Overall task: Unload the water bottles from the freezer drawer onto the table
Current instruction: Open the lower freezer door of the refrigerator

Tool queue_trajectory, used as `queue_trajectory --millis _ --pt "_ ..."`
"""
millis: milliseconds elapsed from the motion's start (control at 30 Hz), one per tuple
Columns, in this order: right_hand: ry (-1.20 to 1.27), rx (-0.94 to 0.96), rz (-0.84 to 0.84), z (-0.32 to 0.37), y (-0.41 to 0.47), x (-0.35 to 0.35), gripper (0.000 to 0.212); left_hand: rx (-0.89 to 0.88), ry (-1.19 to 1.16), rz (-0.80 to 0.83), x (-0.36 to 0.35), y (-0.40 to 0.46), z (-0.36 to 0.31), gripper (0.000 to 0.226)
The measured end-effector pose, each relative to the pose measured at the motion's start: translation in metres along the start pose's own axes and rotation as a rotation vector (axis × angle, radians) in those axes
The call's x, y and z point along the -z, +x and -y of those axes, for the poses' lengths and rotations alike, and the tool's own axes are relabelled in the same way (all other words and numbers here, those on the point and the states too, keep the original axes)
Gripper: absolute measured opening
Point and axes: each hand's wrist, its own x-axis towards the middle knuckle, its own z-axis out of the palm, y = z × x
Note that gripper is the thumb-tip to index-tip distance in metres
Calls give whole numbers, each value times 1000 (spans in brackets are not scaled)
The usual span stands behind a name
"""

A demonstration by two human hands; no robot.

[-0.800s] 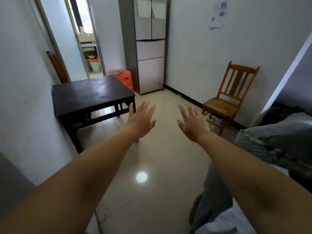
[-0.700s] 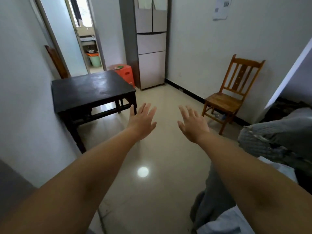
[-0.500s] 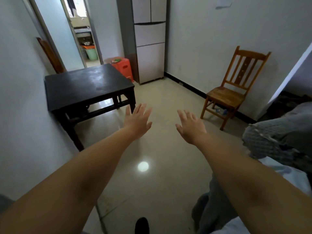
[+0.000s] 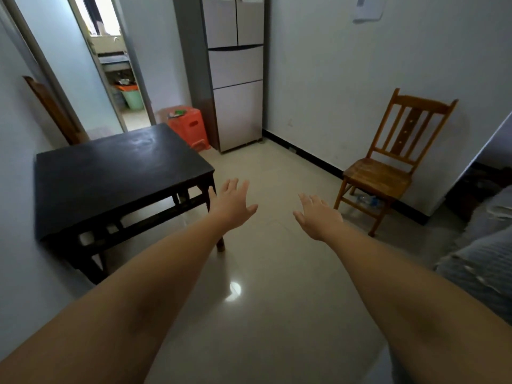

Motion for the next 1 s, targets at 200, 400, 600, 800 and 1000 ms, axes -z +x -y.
queue_trajectory --millis 200,400,600,800,1000 --pt "0 -29 3 -16 90 15 59 -5 -5 9 -3 96 9 70" --pt "-1 -4 1 -47 213 32 60 -12 -9 -58 -5 211 6 68" --pt "-19 33 -27 -80 346 78 61 13 -20 -83 3 343 -1 67" --pt "-84 63 -10 -87 468 100 61 32 2 -88 8 459 12 67" --pt "-109 120 -12 -63 601 108 63 75 2 -88 3 576 54 68"
